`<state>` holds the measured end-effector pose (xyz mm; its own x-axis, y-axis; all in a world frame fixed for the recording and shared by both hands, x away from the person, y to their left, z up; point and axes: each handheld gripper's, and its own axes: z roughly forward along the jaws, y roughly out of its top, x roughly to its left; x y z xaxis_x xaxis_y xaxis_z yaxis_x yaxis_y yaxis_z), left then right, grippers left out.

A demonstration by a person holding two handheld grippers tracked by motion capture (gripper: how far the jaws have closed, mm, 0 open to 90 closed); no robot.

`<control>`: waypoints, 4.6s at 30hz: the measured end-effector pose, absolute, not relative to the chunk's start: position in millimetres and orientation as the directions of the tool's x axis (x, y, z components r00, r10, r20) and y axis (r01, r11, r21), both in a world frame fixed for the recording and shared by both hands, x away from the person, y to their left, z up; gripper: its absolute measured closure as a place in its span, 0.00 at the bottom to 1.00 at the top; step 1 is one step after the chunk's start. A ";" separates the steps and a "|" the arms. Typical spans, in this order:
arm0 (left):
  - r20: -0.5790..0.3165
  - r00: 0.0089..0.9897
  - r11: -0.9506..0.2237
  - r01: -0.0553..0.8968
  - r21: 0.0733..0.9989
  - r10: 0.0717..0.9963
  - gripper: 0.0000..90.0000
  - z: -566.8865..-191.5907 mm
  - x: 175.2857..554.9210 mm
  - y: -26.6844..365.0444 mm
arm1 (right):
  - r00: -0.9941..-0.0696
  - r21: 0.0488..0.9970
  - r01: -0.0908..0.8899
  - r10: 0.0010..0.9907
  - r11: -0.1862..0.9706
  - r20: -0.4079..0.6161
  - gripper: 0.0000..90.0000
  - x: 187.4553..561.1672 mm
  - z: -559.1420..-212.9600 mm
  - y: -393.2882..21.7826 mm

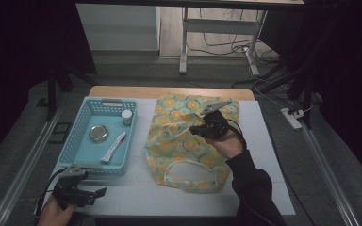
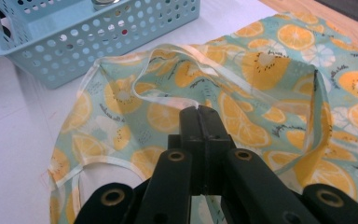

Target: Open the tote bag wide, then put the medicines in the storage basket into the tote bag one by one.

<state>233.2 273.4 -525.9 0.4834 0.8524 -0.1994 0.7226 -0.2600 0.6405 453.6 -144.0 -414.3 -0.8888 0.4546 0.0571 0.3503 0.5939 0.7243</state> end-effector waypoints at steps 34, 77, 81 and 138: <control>-0.209 0.472 -0.241 0.723 0.647 0.856 0.01 -525.5 233.0 275.2 | -0.887 0.730 0.342 0.460 0.591 0.043 1.00 453.9 -399.7 -142.7; -0.263 0.520 -0.210 0.682 0.700 0.813 0.00 -491.0 225.7 282.2 | -0.884 0.723 0.357 0.464 0.592 0.056 1.00 457.5 -407.4 -144.5; -0.272 0.517 -0.192 0.676 0.711 0.812 0.00 -485.6 224.6 284.3 | -0.884 0.723 0.355 0.464 0.592 0.055 1.00 457.9 -407.2 -145.0; -0.246 0.436 -0.184 0.733 0.654 0.866 0.00 -461.1 350.9 293.7 | -0.885 0.734 0.350 0.463 0.582 0.054 1.00 458.2 -404.2 -146.5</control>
